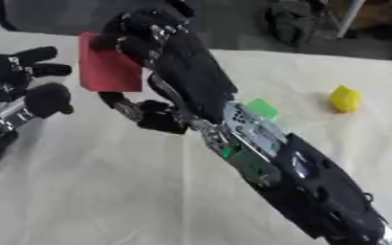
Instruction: Pick up the objects with one hand, pass them to the other hand, and then place them into the box on the other side of the table.
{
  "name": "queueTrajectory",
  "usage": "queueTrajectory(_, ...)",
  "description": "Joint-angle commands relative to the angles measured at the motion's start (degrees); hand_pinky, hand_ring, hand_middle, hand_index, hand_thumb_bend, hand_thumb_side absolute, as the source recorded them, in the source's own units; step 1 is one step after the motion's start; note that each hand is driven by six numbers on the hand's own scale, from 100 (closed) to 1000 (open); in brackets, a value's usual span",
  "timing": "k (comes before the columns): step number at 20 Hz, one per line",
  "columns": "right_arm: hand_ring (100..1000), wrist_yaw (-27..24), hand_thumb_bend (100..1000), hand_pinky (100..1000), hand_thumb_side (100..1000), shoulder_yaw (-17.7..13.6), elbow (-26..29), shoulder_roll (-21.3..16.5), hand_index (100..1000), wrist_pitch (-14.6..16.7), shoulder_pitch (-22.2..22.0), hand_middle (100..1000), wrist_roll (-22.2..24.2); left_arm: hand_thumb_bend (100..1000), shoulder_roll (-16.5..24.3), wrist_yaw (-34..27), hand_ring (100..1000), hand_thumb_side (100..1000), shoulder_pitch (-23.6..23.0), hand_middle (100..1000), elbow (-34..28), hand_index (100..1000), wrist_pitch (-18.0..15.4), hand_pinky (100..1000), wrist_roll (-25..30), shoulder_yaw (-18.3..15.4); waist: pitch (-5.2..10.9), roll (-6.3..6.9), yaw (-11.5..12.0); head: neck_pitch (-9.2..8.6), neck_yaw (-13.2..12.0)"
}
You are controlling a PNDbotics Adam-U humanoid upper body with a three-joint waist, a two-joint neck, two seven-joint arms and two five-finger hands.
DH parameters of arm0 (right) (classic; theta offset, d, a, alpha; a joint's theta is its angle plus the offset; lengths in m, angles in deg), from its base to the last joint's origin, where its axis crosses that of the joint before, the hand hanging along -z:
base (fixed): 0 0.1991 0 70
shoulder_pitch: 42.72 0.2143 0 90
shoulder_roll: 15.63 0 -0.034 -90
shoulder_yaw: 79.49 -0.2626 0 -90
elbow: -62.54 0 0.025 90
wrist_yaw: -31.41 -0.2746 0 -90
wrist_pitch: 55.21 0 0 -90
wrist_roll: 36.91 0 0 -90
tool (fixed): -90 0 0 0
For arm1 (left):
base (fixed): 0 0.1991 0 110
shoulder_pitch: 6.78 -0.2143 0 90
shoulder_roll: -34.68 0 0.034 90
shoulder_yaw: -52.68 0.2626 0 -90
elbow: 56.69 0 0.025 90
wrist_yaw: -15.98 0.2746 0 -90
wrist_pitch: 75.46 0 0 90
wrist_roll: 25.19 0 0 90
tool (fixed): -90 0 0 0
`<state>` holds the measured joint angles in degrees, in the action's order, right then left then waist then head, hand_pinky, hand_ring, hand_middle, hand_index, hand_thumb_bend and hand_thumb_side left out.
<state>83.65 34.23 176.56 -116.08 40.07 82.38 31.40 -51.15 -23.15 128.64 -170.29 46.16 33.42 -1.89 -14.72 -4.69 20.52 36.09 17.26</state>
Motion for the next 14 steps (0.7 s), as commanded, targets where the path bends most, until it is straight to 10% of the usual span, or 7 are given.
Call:
queueTrajectory(1,311,0.3,100,752,100,-0.4,0.6,-0.3,443,0.4,0.9,522,-0.6,1000,0.5,-0.4,519,391,0.8,773,-1.0,905,20.3,994,-20.6,-0.2,0.69,0.34,-0.1,-0.79,0.0)
queueTrajectory(14,305,-2.2,100,747,100,0.0,0.6,0.1,442,3.0,0.8,522,0.4,1000,-0.4,-3.4,557,428,2.3,796,-1.0,929,20.3,1000,-18.6,0.1,0.62,0.11,-0.1,-1.13,-0.1)
